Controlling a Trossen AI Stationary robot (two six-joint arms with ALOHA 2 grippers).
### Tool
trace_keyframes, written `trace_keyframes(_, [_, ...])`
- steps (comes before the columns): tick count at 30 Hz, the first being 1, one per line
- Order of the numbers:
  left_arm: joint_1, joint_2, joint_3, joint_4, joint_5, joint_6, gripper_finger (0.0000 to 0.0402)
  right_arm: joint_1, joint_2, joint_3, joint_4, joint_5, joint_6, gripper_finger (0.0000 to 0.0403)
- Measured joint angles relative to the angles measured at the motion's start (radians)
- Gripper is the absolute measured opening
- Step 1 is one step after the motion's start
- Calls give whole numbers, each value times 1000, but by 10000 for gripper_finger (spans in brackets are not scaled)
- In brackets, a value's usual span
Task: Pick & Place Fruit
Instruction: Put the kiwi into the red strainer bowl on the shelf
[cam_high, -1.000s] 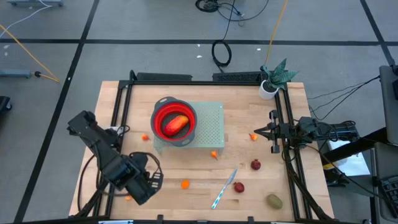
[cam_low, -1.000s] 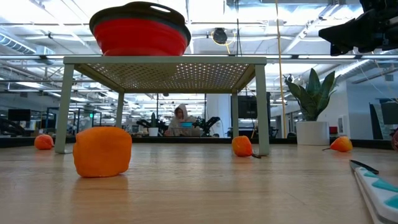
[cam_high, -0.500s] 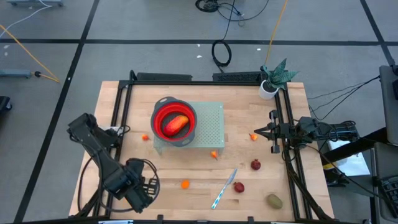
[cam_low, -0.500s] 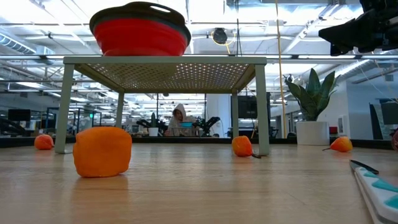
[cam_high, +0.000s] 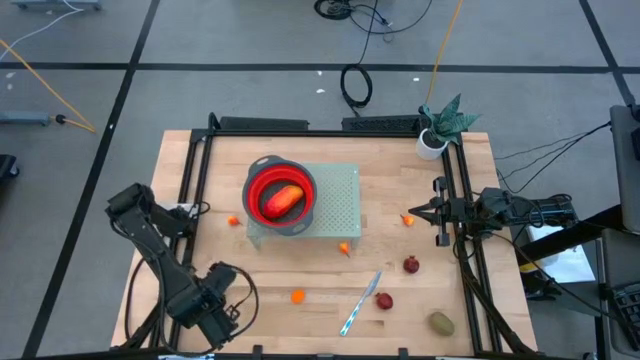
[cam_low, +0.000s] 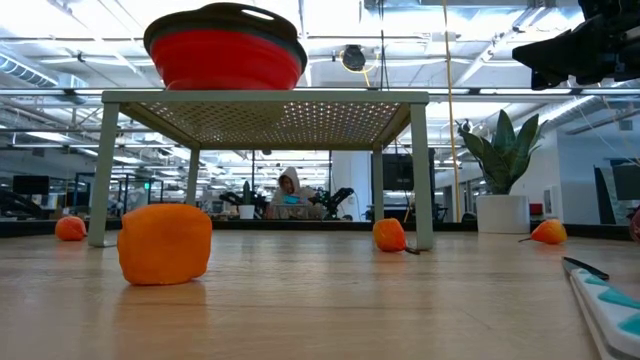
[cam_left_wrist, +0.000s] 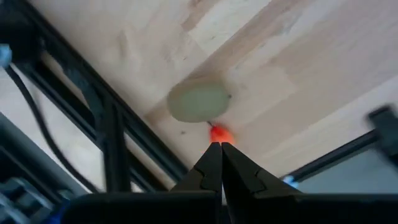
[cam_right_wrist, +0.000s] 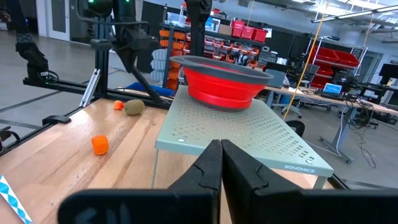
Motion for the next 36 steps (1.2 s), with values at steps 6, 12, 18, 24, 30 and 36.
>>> trace_keyframes(6, [-50, 0, -37, 1, -24, 223, 2, 0, 0, 0, 0, 0, 0, 0])
trace_keyframes(12, [-109, 0, -81, 2, -106, 432, 22, 0, 0, 0, 0, 0, 0, 0])
trace_keyframes(18, [-159, 0, -112, 2, -117, 646, 36, 0, 0, 0, 0, 0, 0, 0])
trace_keyframes(24, [-192, 0, -148, 2, -118, 745, 62, 0, 0, 0, 0, 0, 0, 0])
trace_keyframes(30, [-202, 0, -167, 11, -151, 772, 106, 0, 0, 0, 0, 0, 0, 0])
trace_keyframes(36, [-201, 0, -167, 65, -170, 765, 166, 0, 0, 0, 0, 0, 0, 0])
